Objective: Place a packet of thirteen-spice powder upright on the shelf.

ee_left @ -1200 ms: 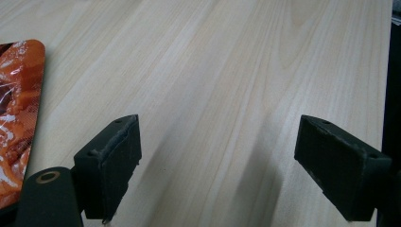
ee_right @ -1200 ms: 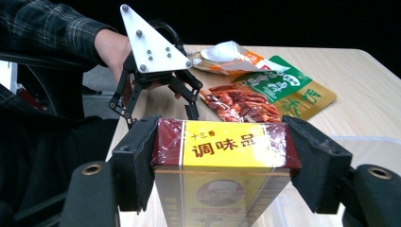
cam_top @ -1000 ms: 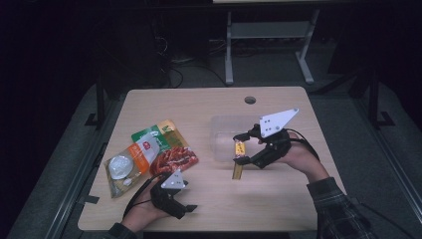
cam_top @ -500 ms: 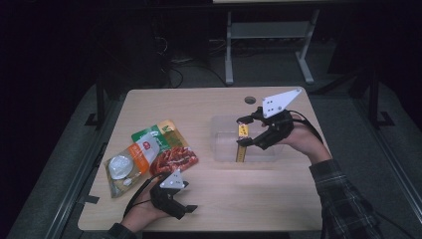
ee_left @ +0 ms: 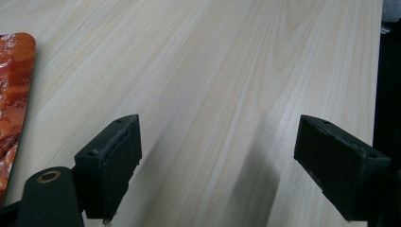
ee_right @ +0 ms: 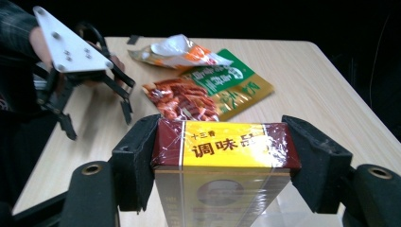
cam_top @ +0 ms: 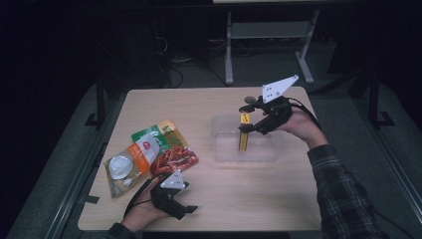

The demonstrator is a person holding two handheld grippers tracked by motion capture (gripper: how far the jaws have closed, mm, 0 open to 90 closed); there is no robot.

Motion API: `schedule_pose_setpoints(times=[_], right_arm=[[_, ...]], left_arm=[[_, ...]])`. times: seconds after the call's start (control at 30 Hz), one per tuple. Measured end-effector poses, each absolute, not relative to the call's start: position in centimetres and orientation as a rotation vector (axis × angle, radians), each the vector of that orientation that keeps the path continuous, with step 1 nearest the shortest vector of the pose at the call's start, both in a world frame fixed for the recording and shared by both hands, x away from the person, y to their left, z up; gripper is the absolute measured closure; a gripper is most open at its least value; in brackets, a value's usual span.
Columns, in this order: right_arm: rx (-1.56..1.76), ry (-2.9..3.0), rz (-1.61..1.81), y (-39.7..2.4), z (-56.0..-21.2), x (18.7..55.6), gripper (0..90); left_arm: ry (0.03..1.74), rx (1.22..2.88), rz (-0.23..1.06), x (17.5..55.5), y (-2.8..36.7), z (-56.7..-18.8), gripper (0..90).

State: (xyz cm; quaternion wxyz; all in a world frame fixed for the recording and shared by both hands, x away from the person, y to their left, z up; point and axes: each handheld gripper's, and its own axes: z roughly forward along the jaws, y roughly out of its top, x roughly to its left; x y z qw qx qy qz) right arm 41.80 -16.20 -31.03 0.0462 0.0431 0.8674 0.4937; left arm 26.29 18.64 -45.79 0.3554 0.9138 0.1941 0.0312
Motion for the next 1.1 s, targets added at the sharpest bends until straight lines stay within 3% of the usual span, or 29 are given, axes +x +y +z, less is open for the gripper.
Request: schedule_pose_setpoints(times=[1.1], right_arm=[[0.146,2.724,1.461,-15.9,-34.1,45.5,31.6]], left_arm=[[0.52,2.363,0.057,26.2,18.6,-46.0,15.2]])
